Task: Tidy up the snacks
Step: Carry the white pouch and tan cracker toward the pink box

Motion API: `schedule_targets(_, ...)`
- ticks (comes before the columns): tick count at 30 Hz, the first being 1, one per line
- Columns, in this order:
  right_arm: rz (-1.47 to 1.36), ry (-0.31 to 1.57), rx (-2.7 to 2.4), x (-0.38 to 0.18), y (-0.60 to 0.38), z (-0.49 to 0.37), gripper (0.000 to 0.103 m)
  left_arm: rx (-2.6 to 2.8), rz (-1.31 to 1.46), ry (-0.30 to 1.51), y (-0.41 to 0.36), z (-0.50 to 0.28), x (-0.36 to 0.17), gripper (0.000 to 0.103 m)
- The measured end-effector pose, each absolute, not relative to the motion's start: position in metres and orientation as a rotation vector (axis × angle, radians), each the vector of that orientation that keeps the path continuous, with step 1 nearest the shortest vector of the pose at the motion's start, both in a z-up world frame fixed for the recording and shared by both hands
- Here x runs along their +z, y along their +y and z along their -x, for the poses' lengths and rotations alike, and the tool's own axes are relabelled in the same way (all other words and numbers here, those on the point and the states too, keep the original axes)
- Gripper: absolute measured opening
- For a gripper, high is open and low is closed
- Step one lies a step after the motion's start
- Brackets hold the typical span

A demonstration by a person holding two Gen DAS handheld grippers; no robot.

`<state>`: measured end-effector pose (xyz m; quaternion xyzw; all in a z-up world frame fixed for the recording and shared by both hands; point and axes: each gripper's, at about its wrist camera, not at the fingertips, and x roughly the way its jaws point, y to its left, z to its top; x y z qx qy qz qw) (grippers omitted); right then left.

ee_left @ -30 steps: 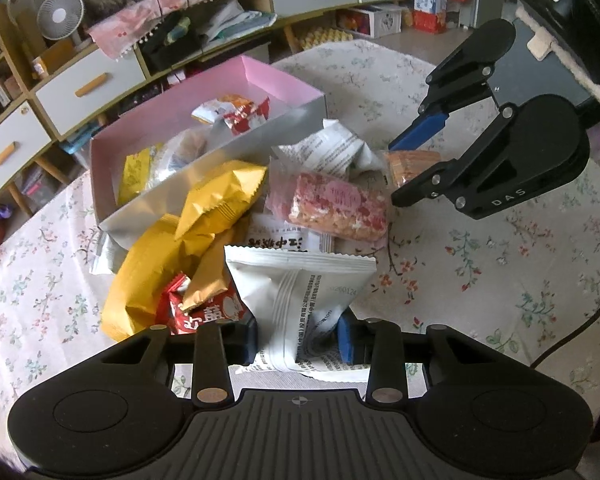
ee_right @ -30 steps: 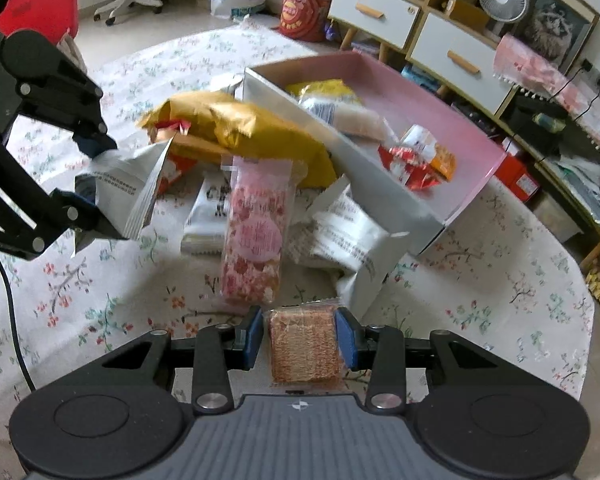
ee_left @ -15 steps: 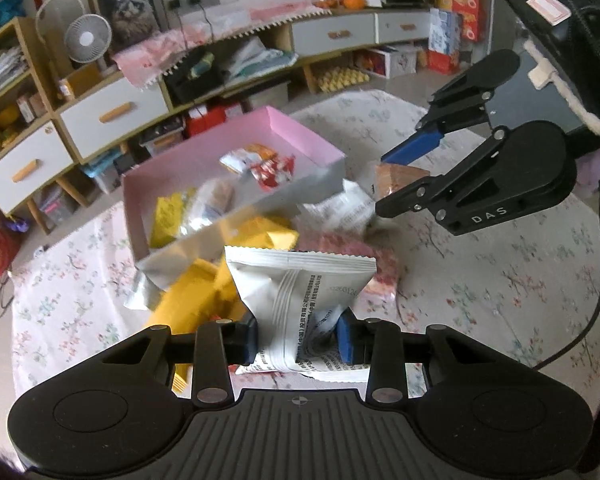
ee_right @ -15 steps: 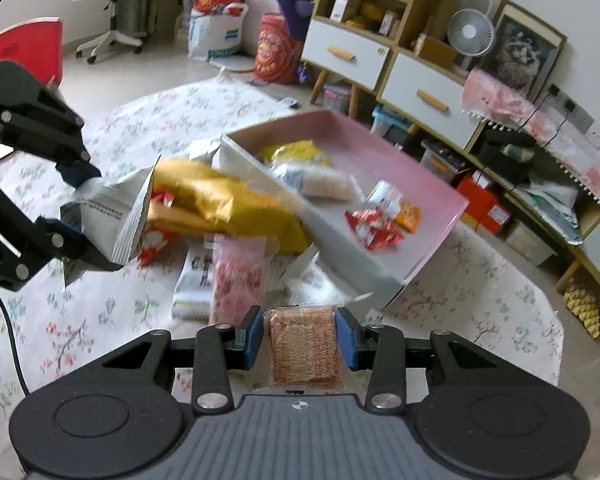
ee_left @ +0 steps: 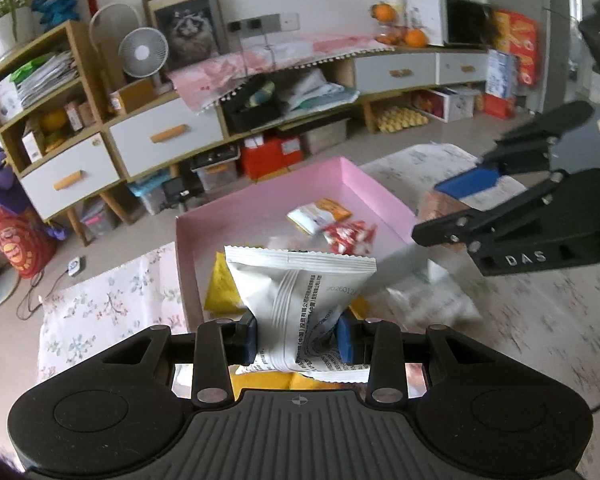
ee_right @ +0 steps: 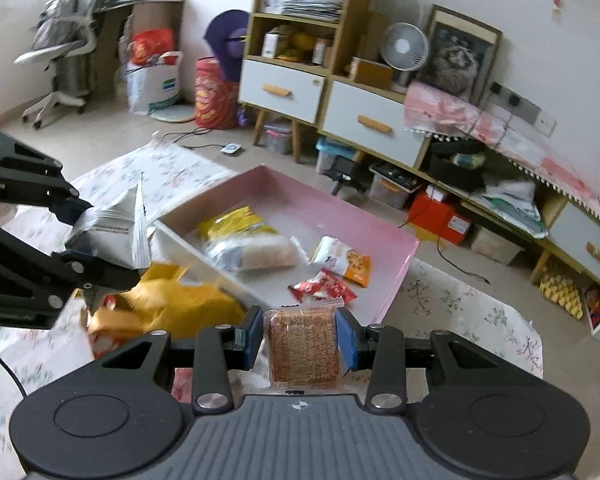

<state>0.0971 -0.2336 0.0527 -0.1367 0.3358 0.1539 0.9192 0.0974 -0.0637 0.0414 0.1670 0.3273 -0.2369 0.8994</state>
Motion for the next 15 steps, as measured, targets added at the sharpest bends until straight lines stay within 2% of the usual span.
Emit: schedule_targets(15,0.149,0.694,0.234,0.032,-0.241,-0.155,0.019,-0.385,-0.372,0.67,-0.085,-0.178,0.008,0.034)
